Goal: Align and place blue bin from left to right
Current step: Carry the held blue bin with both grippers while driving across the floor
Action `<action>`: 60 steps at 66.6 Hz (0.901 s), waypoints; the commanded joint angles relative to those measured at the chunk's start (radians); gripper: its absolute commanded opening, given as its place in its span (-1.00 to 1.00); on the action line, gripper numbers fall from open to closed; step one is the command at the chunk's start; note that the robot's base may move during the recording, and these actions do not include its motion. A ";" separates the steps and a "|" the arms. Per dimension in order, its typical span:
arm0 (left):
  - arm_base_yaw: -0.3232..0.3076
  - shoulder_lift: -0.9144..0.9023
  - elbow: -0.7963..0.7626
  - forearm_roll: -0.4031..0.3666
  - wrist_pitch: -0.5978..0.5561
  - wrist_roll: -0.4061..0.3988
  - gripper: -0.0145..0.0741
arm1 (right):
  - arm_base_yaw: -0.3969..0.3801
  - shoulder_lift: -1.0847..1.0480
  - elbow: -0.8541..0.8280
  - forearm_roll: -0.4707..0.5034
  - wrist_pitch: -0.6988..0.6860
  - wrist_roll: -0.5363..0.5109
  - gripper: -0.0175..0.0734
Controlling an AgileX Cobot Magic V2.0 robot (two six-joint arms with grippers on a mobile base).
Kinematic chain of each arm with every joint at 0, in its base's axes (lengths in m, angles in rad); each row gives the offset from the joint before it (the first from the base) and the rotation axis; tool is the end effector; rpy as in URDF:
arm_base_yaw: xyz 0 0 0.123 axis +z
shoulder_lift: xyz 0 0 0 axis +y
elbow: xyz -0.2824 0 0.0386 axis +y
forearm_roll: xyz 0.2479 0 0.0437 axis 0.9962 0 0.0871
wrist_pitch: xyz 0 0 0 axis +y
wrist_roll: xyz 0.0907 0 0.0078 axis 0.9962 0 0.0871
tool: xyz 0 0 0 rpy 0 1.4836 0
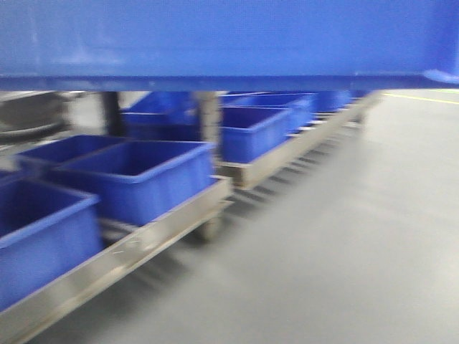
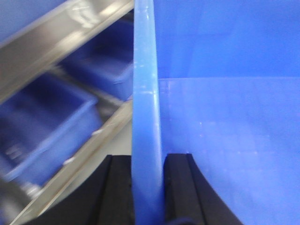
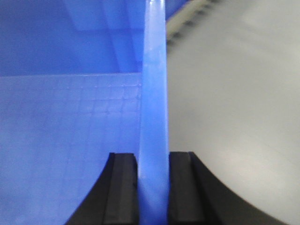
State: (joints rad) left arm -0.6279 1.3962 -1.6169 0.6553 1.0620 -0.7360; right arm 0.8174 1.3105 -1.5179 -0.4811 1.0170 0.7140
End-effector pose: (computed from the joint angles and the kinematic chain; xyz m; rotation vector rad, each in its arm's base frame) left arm 0.2571 -0.1267 0.4580 -0.0357 2.1084 0.0281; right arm 0.2067 0.1679 0.4478 -0.1890 2.1798 0.2637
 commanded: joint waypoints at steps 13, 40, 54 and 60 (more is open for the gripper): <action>-0.006 -0.014 -0.011 0.049 -0.067 -0.004 -0.92 | 0.004 -0.017 -0.017 -0.034 -0.074 -0.008 -0.79; -0.006 -0.014 -0.011 0.049 -0.067 -0.004 -0.92 | 0.004 -0.017 -0.017 -0.034 -0.074 -0.008 -0.79; -0.006 -0.014 -0.011 0.049 -0.067 -0.004 -0.92 | 0.004 -0.017 -0.017 -0.034 -0.074 -0.008 -0.79; -0.006 -0.014 -0.011 0.049 -0.067 -0.004 -0.92 | 0.004 -0.017 -0.017 -0.034 -0.074 -0.008 -0.79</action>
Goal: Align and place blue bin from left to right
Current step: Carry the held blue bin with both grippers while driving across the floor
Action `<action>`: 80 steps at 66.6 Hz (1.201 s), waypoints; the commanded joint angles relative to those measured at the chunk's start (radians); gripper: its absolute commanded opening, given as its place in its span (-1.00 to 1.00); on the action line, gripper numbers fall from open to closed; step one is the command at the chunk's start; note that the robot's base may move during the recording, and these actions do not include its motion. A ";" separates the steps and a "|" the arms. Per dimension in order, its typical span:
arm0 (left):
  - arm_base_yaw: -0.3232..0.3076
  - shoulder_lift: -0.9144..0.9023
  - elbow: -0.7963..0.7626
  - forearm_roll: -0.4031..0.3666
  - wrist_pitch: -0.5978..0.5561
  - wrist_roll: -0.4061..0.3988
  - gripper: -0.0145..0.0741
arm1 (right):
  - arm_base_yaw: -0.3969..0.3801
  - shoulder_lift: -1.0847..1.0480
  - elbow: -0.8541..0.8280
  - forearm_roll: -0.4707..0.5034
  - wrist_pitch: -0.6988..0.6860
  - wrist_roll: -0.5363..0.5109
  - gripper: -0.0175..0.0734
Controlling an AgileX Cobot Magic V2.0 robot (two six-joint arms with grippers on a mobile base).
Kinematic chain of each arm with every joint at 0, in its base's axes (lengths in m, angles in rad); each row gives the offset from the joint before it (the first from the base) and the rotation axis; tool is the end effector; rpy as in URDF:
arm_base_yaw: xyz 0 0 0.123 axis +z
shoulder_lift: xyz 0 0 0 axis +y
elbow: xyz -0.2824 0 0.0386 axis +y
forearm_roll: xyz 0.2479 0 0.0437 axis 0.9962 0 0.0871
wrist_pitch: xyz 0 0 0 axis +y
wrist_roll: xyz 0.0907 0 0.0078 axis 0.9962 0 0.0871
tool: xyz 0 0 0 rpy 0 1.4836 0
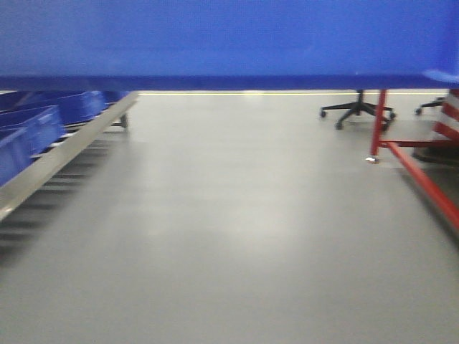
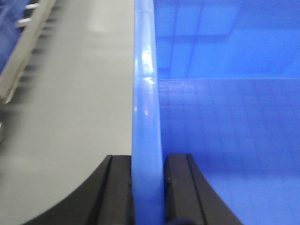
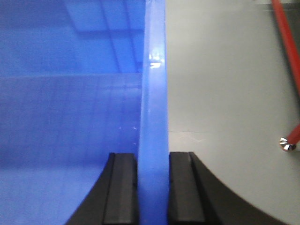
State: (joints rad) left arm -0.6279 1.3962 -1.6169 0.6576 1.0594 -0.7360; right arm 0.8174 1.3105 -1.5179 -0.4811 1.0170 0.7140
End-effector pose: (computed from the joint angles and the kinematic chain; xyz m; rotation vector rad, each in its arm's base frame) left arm 0.2573 -0.1268 0.4583 -0.0343 2.1052 0.0286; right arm 0.2067 0.1679 0.4478 -0.1890 2.1798 0.2637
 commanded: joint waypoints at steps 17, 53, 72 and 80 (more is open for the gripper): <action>-0.006 -0.014 -0.011 0.046 -0.064 -0.004 -0.92 | 0.004 -0.017 -0.017 -0.034 -0.074 -0.008 -0.79; -0.006 -0.014 -0.011 0.047 -0.067 -0.004 -0.92 | 0.004 -0.017 -0.017 -0.034 -0.077 -0.008 -0.79; -0.006 -0.014 -0.011 0.047 -0.082 -0.004 -0.92 | 0.004 -0.017 -0.017 -0.034 -0.082 -0.008 -0.79; -0.006 -0.014 -0.011 0.047 -0.090 -0.004 -0.92 | 0.004 -0.017 -0.017 -0.034 -0.082 -0.008 -0.79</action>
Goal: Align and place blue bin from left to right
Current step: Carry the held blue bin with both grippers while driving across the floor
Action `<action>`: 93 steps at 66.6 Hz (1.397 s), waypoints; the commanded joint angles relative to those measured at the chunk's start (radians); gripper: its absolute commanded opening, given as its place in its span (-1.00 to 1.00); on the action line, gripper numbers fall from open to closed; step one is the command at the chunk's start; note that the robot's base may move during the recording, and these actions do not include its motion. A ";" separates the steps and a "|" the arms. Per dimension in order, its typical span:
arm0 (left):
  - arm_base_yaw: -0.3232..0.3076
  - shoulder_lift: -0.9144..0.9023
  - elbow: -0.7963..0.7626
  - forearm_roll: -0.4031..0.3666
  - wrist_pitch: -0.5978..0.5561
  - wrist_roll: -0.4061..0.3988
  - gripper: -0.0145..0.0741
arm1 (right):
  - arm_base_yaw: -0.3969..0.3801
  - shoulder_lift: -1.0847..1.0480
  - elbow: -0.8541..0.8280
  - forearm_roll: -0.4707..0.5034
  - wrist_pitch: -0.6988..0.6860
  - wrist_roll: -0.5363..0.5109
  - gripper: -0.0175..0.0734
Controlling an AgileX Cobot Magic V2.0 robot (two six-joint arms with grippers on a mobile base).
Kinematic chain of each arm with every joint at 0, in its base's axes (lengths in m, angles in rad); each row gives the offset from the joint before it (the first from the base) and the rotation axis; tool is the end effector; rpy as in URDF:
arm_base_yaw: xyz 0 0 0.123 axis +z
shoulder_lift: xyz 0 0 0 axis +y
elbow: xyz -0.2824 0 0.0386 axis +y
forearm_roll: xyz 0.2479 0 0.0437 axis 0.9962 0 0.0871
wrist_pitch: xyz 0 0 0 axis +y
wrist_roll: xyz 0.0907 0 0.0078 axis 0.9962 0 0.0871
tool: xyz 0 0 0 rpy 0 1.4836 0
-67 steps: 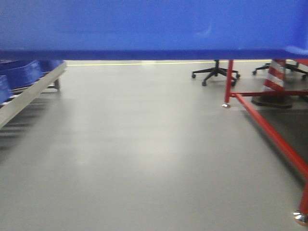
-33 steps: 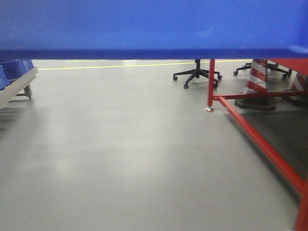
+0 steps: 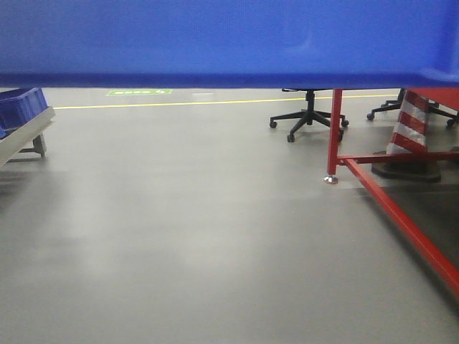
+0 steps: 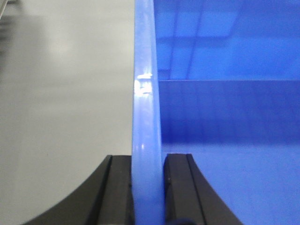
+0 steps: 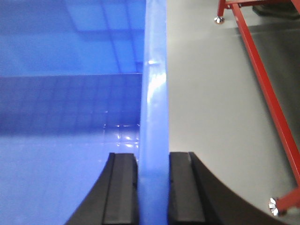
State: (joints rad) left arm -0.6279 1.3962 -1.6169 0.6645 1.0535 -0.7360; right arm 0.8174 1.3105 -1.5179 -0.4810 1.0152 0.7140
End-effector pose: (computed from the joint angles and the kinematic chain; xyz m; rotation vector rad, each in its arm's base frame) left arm 0.2577 -0.1267 0.4589 -0.0308 2.0968 0.0312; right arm 0.2067 0.1680 0.4479 -0.1894 2.1784 0.2651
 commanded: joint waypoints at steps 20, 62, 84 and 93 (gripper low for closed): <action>-0.006 -0.014 -0.011 0.040 -0.084 -0.004 -0.92 | 0.004 -0.017 -0.017 -0.034 -0.082 -0.008 -0.79; -0.006 -0.014 -0.011 0.040 -0.084 -0.004 -0.92 | 0.004 -0.017 -0.017 -0.034 -0.082 -0.008 -0.79; -0.006 -0.014 -0.011 0.040 -0.084 -0.004 -0.92 | 0.004 -0.017 -0.017 -0.034 -0.082 -0.008 -0.79; -0.006 -0.014 -0.011 0.040 -0.084 -0.004 -0.92 | 0.004 -0.017 -0.017 -0.034 -0.082 -0.008 -0.79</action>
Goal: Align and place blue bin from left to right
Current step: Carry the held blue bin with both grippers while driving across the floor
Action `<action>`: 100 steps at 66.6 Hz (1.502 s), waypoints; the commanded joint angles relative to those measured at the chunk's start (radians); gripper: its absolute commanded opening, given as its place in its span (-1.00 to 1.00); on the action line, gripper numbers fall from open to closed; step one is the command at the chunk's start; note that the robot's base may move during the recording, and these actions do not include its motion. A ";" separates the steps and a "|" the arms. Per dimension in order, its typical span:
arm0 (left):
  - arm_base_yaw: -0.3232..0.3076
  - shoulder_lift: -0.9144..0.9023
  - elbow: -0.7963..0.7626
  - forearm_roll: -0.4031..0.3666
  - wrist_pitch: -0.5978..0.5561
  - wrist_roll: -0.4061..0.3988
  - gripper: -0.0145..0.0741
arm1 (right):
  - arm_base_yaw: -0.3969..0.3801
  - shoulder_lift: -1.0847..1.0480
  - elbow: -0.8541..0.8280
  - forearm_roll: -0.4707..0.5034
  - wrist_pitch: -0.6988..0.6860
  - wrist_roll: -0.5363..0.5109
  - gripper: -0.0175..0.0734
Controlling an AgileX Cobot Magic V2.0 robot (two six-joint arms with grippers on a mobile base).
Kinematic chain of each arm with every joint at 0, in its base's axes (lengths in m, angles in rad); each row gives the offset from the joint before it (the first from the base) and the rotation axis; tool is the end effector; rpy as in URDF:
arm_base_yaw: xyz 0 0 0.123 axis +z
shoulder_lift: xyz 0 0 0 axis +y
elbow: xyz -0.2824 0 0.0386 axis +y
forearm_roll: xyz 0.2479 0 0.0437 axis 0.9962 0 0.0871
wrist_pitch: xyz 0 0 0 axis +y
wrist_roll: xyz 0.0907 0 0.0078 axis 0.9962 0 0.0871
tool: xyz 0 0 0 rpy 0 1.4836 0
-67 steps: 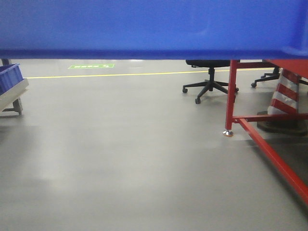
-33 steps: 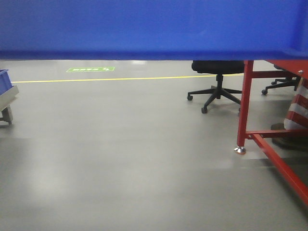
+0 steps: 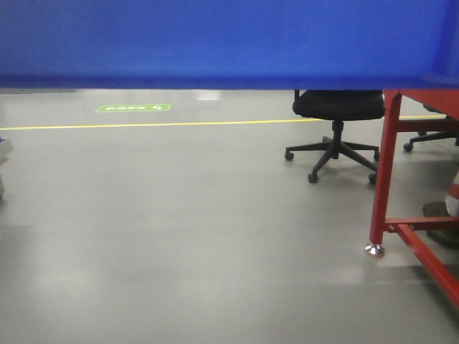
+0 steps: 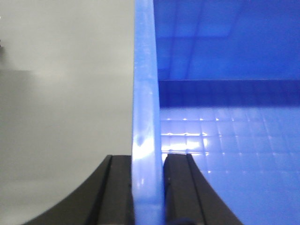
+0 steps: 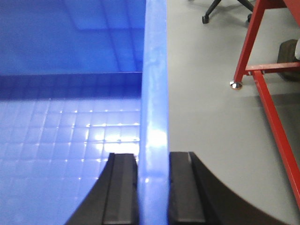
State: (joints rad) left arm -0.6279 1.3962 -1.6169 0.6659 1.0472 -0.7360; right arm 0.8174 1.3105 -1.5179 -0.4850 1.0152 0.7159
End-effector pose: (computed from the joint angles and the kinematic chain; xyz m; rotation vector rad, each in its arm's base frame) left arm 0.2579 -0.1270 0.4594 -0.0280 2.0914 0.0282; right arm 0.2069 0.1678 0.4480 -0.1878 2.1764 0.2623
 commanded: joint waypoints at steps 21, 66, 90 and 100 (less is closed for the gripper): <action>-0.006 -0.014 -0.011 0.038 -0.078 -0.004 -0.92 | 0.004 -0.017 -0.017 -0.030 -0.083 -0.010 -0.79; -0.006 -0.014 -0.011 0.043 -0.078 -0.004 -0.92 | 0.004 -0.017 -0.017 -0.030 -0.083 -0.010 -0.79; -0.006 -0.014 -0.011 0.045 -0.078 -0.004 -0.92 | 0.004 -0.017 -0.017 -0.030 -0.083 -0.010 -0.79; -0.006 -0.014 -0.011 0.045 -0.078 -0.004 -0.92 | 0.004 -0.017 -0.017 -0.030 -0.085 -0.010 -0.79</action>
State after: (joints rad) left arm -0.6279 1.3962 -1.6169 0.6686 1.0456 -0.7360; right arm 0.8174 1.3105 -1.5179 -0.4850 1.0152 0.7159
